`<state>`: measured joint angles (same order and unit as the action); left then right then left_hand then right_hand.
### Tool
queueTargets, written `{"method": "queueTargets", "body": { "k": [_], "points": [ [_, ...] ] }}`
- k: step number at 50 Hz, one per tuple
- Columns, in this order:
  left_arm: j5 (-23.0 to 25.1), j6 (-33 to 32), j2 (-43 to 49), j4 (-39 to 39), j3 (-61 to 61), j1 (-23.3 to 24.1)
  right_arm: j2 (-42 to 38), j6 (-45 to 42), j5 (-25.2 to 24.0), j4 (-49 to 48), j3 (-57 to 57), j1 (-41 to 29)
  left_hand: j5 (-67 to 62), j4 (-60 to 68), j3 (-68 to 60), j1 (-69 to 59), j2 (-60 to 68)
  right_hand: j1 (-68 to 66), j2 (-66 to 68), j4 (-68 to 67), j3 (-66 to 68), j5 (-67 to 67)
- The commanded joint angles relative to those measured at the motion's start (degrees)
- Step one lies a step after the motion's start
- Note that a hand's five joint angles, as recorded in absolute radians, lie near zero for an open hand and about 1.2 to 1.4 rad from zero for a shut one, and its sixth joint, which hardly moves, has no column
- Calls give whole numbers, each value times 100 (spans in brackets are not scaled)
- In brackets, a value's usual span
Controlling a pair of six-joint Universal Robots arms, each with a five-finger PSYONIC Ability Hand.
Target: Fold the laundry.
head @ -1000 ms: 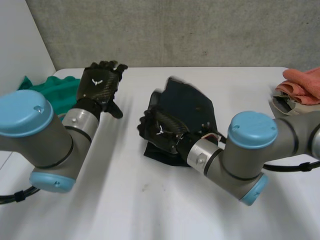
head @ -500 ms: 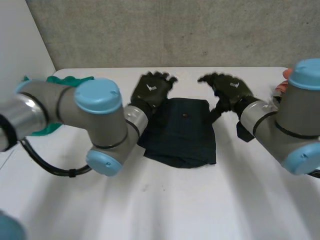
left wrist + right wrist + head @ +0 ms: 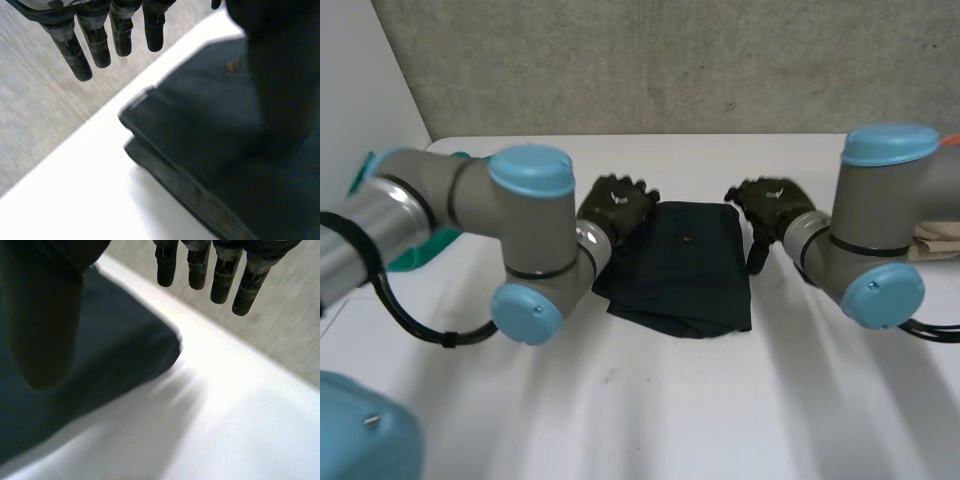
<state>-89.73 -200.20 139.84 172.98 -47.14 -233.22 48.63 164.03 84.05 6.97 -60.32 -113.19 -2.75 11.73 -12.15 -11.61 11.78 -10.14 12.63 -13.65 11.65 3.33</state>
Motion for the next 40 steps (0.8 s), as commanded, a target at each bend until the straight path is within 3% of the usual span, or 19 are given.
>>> {"method": "queueTargets", "body": {
  "k": [1, 4, 8, 12, 21, 30, 40],
  "points": [
    [866, 499, -1431, 96, -1023, -144, 1314, -56, 15, -1416, -1639, -18, 135, -34, 76, 22, -39, 14, -263, 365, -165, -333],
    [1500, 623, -1766, 105, -1446, -250, 1649, -38, -3, -1734, -2368, -141, 102, 0, 42, -12, -6, 14, -263, 365, -165, -333],
    [2746, 684, -2450, 96, -2209, -399, 1676, -3, -38, -1866, -3063, -589, 85, 17, 25, -29, 11, 14, -263, 365, -165, -333],
    [3311, 693, -2821, 105, -2694, -618, 1606, -3, -99, -2374, -3556, -870, 85, 17, 25, -29, 12, 14, -263, 365, -165, -333],
    [3400, 702, -3077, 157, -3003, -689, 702, -204, -73, -3825, -3654, -1056, 119, -17, 59, 5, -22, 14, -263, 365, -165, -333],
    [3392, 702, -3077, 245, -3012, -689, 41, -890, 146, -3931, -2916, -1047, 135, -34, 76, 22, -39, 14, -263, 365, -165, -333],
    [3383, 711, -3077, 289, -3020, -698, -451, -899, 323, -3861, -2081, -1038, 152, -50, 93, 39, -56, -2496, 2247, -2145, 2345, 2177]
  ]
}}
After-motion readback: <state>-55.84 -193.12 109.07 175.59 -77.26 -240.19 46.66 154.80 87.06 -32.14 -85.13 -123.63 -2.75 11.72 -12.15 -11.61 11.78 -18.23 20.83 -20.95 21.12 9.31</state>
